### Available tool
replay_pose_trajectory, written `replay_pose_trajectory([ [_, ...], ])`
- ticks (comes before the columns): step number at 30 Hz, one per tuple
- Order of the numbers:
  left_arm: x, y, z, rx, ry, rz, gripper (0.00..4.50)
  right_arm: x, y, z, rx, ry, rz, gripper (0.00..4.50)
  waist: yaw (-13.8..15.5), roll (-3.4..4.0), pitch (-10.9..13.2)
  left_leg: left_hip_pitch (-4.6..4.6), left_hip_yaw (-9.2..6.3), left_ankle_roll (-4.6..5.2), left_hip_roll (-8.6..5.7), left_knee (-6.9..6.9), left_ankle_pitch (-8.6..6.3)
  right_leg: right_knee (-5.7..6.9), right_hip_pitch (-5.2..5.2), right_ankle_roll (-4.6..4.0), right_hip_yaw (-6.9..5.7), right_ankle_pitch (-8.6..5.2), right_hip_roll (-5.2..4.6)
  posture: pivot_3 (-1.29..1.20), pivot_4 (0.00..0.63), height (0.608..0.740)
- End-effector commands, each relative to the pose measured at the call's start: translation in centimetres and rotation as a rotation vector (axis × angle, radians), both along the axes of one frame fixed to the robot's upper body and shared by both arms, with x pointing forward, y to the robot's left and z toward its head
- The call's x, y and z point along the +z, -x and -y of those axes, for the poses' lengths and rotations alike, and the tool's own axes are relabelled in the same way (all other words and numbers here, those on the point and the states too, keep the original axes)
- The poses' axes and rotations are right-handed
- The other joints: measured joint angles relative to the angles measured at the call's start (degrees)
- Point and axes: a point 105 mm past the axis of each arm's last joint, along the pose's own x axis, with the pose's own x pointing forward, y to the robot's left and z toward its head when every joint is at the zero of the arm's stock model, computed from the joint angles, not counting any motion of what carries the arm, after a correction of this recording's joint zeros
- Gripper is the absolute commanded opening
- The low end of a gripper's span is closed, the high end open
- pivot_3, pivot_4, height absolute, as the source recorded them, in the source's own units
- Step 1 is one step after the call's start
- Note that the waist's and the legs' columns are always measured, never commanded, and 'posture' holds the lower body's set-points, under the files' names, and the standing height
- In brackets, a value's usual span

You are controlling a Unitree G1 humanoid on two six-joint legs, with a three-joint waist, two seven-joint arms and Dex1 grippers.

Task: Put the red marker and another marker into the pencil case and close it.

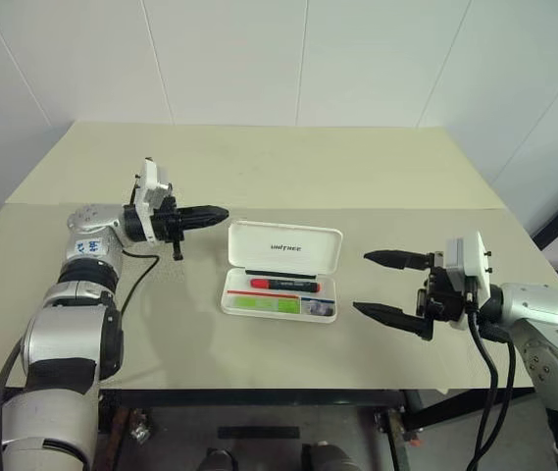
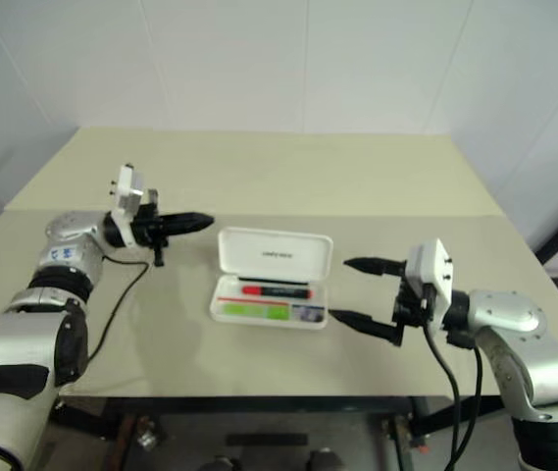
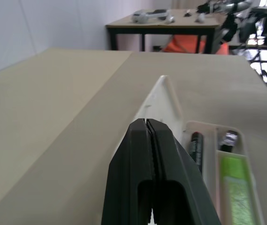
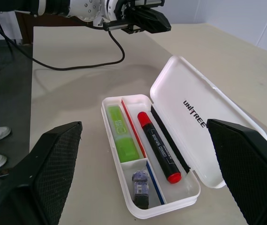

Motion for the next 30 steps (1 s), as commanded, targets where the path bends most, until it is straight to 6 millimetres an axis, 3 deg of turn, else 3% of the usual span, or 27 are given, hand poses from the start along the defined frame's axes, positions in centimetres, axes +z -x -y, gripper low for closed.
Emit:
replay_pose_trajectory([
  [1,1.4,-1.1,-0.2,0.104,-0.008,0.048,0.04,1.0,0.4,0.4,-0.017,-0.006,0.059,4.5,0.0,0.0,0.0,-0.01,-0.01,0.0,0.0,0.0,0.0,0.0,0.0,0.0,0.0,0.0,0.0,0.0,0.15,0.74],
  [9,0.1,-3.8,-0.1,0.336,-0.145,0.023,0.04,0.9,0.5,0.9,-0.05,-0.002,0.065,4.5,0.3,0.0,0.0,-0.01,-0.01,0.0,-0.01,0.01,0.0,0.01,0.0,0.04,0.01,0.01,-0.01,0.0,0.15,0.74],
  [15,-1.6,-4.2,0.9,0.346,-0.188,-0.046,0.04,0.8,0.5,1.1,-0.066,0.007,0.064,4.5,0.6,0.0,0.0,-0.01,0.01,0.0,-0.02,0.01,0.0,0.01,0.0,0.04,0.01,0.01,0.0,0.0,0.15,0.74],
  [23,-1.9,-3.9,3.0,0.255,-0.142,-0.109,0.04,0.7,0.8,1.2,-0.077,0.015,0.059,4.5,1.1,0.0,0.0,-0.01,0.03,0.0,-0.03,0.02,0.0,0.02,0.0,0.05,0.02,0.01,0.0,0.0,0.15,0.74],
  [30,-1.4,-2.0,4.2,0.047,-0.243,-0.134,0.04,0.6,1.0,1.3,-0.081,0.022,0.055,4.5,1.3,0.0,0.0,-0.02,0.03,0.0,-0.05,0.01,0.0,0.01,0.0,0.05,0.01,0.01,0.0,0.0,0.15,0.74],
])
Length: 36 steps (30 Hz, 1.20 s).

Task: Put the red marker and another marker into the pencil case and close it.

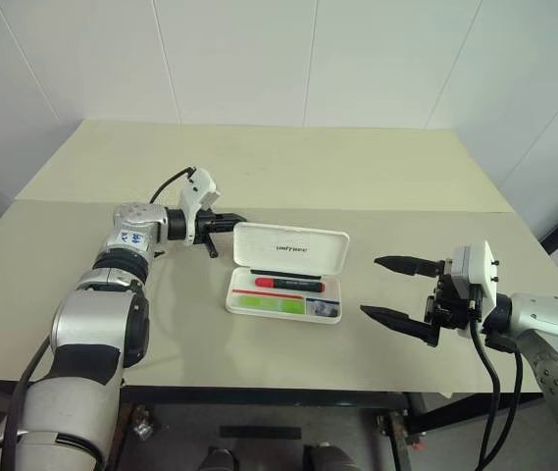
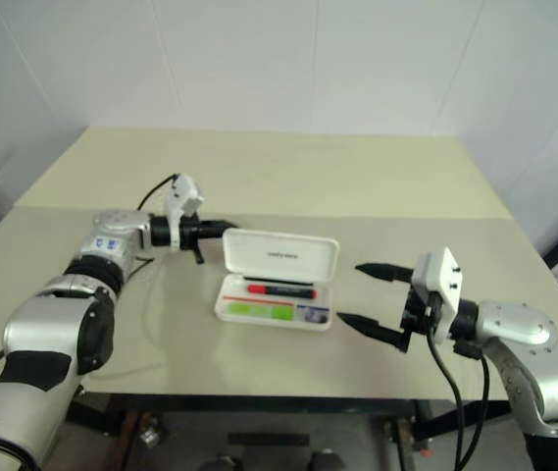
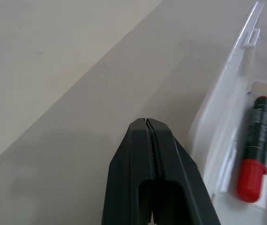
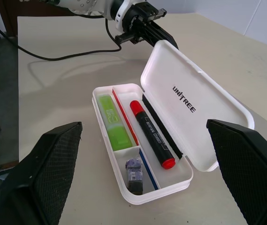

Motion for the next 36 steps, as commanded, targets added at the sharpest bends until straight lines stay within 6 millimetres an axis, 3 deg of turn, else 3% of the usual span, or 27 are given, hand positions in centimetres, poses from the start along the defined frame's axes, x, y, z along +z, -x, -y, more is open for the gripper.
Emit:
replay_pose_trajectory([
  [1,1.6,0.9,0.6,-0.111,-0.047,0.011,0.04,1.4,0.6,0.3,0.0,0.003,0.065,4.5,0.0,0.0,0.0,0.0,0.0,0.0,0.0,0.0,0.0,-0.01,0.0,0.0,0.0,0.0,0.0,0.0,0.15,0.74],
  [9,0.8,2.5,1.3,-0.288,-0.2,-0.031,0.04,1.5,0.6,0.6,0.03,-0.016,0.052,4.5,0.0,0.0,0.0,0.01,0.0,0.0,0.0,0.01,0.0,0.01,0.01,0.0,0.01,0.0,0.0,0.0,0.15,0.74],
  [21,-1.2,4.0,2.9,-0.494,-0.425,0.001,0.04,2.9,-0.8,5.0,0.084,-0.12,0.0,4.5,-0.1,0.0,0.0,0.03,0.0,0.0,0.0,0.05,0.0,0.05,0.02,0.01,0.04,0.01,0.0,0.0,0.15,0.74],
  [36,-3.4,4.5,3.9,-0.613,-0.619,0.103,0.04,5.2,-2.0,6.3,0.113,-0.147,0.06,4.5,-0.1,0.01,0.0,0.02,0.02,0.0,0.0,0.08,0.0,0.07,0.01,0.02,0.07,0.01,-0.01,0.0,0.15,0.74],
])
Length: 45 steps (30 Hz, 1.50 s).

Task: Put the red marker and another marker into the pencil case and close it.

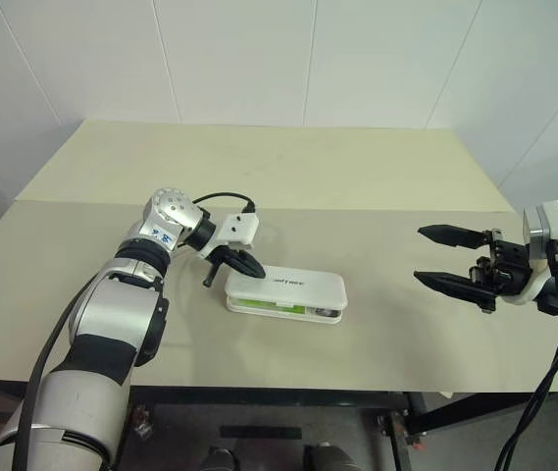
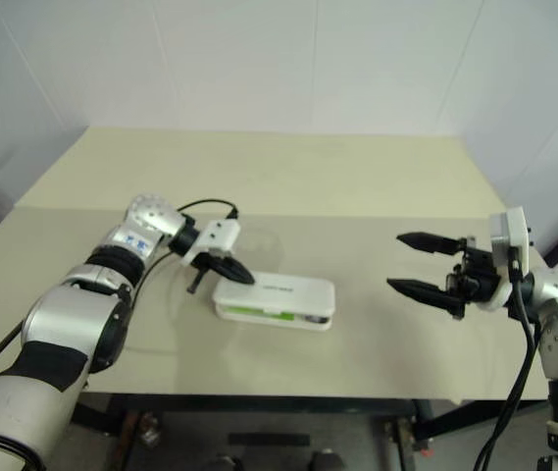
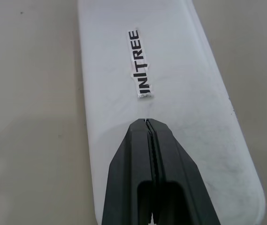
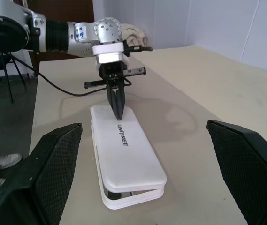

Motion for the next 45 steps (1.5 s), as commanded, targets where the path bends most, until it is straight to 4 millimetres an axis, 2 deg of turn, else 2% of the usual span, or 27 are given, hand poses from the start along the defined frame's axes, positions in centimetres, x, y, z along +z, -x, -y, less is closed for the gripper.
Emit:
replay_pose_trajectory([
  [1,-0.3,0.4,0.3,-0.084,-0.069,0.04,0.04,1.7,0.4,0.6,-0.01,0.014,0.08,4.5,0.0,0.0,0.0,0.0,0.0,0.0,0.0,0.0,0.0,0.01,0.0,0.0,0.0,0.0,0.0,0.0,0.15,0.74],
  [8,-1.7,0.7,0.9,-0.18,-0.171,0.121,0.04,1.2,0.5,0.6,-0.024,0.037,0.08,4.5,0.1,0.0,0.0,0.01,-0.01,0.0,0.0,0.02,0.0,0.02,0.01,0.0,0.0,0.0,0.0,0.0,0.15,0.74],
  [13,-2.5,0.6,0.4,-0.22,-0.266,0.178,0.04,1.0,0.6,0.5,-0.029,0.045,0.077,4.5,0.1,0.06,0.0,0.12,0.0,0.0,-0.01,0.09,0.0,0.06,0.13,0.02,0.03,0.01,-0.01,0.0,0.15,0.74],
  [16,-2.5,0.7,0.8,-0.229,-0.245,0.182,0.04,1.1,0.6,0.6,-0.032,0.05,0.08,4.5,0.0,0.07,0.0,0.29,0.03,0.04,-0.03,0.11,0.03,0.07,0.29,0.09,0.09,0.06,0.0,0.0,0.15,0.74],
  [19,-1.2,1.0,1.9,-0.23,-0.114,0.152,0.04,1.2,0.6,0.6,-0.032,0.063,0.082,4.5,0.0,0.07,0.0,0.57,0.12,0.05,-0.03,0.07,0.03,0.05,0.56,0.09,0.17,0.06,0.0,0.0,0.15,0.74],
  [23,2.1,1.1,3.4,-0.188,0.195,0.1,0.04,1.5,0.6,0.6,-0.036,0.064,0.088,4.5,-0.2,0.06,0.0,0.58,0.14,0.04,-0.02,0.01,0.02,-0.03,0.59,0.08,0.18,0.05,0.0,0.0,0.15,0.74],
  [26,4.5,1.3,3.1,-0.164,0.441,0.064,0.04,1.3,0.8,0.5,-0.039,0.063,0.089,4.5,-0.3,0.07,0.0,0.27,0.1,0.04,-0.01,0.01,0.02,0.04,0.21,0.1,0.16,0.05,0.0,0.0,0.15,0.74],
  [28,5.4,1.3,2.9,-0.15,0.535,0.054,0.04,1.3,0.8,0.5,-0.043,0.062,0.088,4.5,-0.3,0.07,0.0,0.01,0.05,0.04,0.02,0.02,0.02,0.13,-0.07,0.1,0.09,0.05,0.02,0.0,0.15,0.74],
  [30,6.8,1.5,2.3,-0.143,0.699,0.039,0.04,1.2,0.9,0.5,-0.05,0.058,0.087,4.5,-0.2,0.08,0.0,0.01,0.02,0.04,0.02,0.02,0.02,0.14,-0.07,0.1,0.07,0.04,0.02,0.0,0.15,0.74],
  [33,7.3,2.2,0.6,-0.133,0.831,-0.016,0.63,1.0,1.1,0.5,-0.058,0.053,0.083,4.5,-0.3,0.1,0.0,0.02,0.01,0.03,0.04,0.05,0.02,0.17,-0.05,0.09,0.07,0.04,-0.01,0.0,0.15,0.74],
  [38,4.4,2.9,-2.5,-0.074,0.716,-0.037,2.29,0.8,1.1,0.6,-0.068,0.05,0.074,4.5,-0.6,0.1,0.0,0.12,0.0,0.0,0.08,0.11,0.05,0.32,-0.02,0.08,0.07,0.04,0.0,0.0,0.15,0.74],
  [44,3.7,3.3,-4.4,-0.033,0.676,-0.056,4.28,0.9,1.1,0.9,-0.07,0.055,0.061,4.5,-0.3,0.1,0.0,0.1,-0.01,-0.01,0.03,0.23,0.07,0.22,0.1,0.05,0.05,0.07,-0.01,0.0,0.15,0.74],
  [45,3.5,3.3,-4.8,-0.021,0.664,-0.061,4.48,0.8,1.2,1.1,-0.071,0.061,0.057,4.5,-0.3,0.1,0.0,0.1,-0.01,-0.01,0.03,0.22,0.07,0.19,0.1,0.05,0.05,0.07,-0.01,0.0,0.15,0.74],
])
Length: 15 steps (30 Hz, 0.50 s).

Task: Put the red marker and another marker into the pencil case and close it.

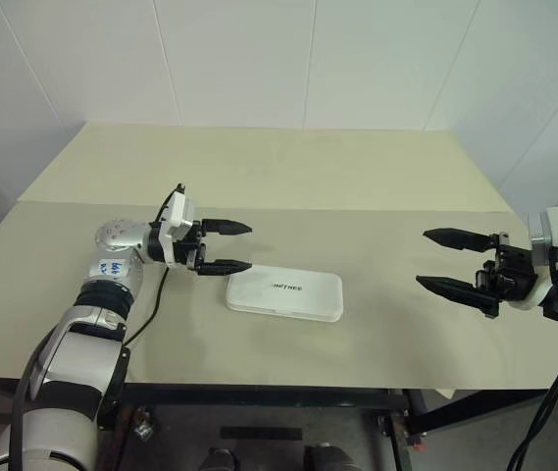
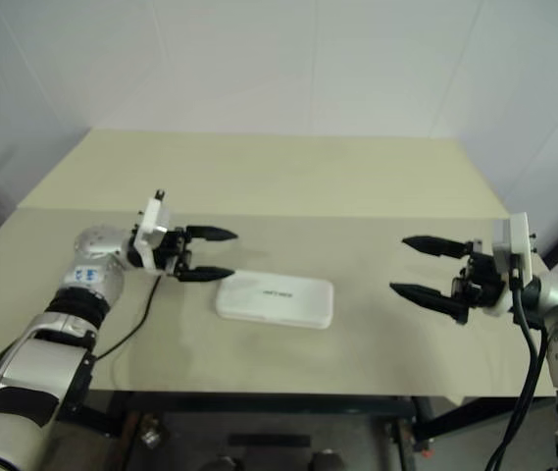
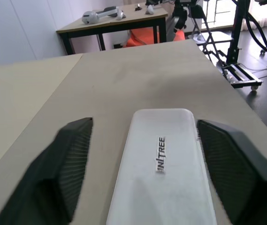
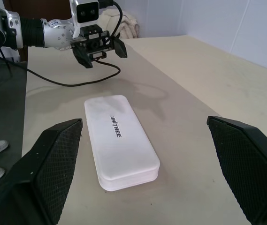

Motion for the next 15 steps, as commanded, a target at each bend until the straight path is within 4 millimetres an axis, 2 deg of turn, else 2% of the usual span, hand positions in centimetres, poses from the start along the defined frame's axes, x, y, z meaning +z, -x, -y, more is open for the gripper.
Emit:
replay_pose_trajectory([
  [1,0.0,1.5,-0.8,-0.102,-0.051,0.004,4.48,1.4,0.6,0.9,-0.015,0.016,0.043,4.5,0.1,0.0,0.0,-0.01,0.01,0.0,0.0,-0.02,0.0,-0.02,0.0,0.0,0.0,0.0,0.0,0.0,0.15,0.74],
  [7,-0.1,1.2,-1.7,-0.065,-0.073,-0.016,4.48,1.9,0.3,1.5,-0.055,0.028,0.06,4.5,0.3,0.01,0.0,-0.03,-0.01,0.0,0.01,-0.1,0.0,-0.09,-0.03,-0.02,-0.04,-0.01,0.0,0.0,0.15,0.74],
  [15,0.7,0.5,-0.8,-0.071,-0.074,-0.029,4.48,1.4,1.0,0.0,-0.052,-0.007,0.082,4.5,0.2,0.0,0.0,-0.03,0.0,0.0,0.0,-0.1,0.0,-0.09,-0.03,-0.02,-0.03,-0.02,0.02,0.0,0.15,0.74],
])
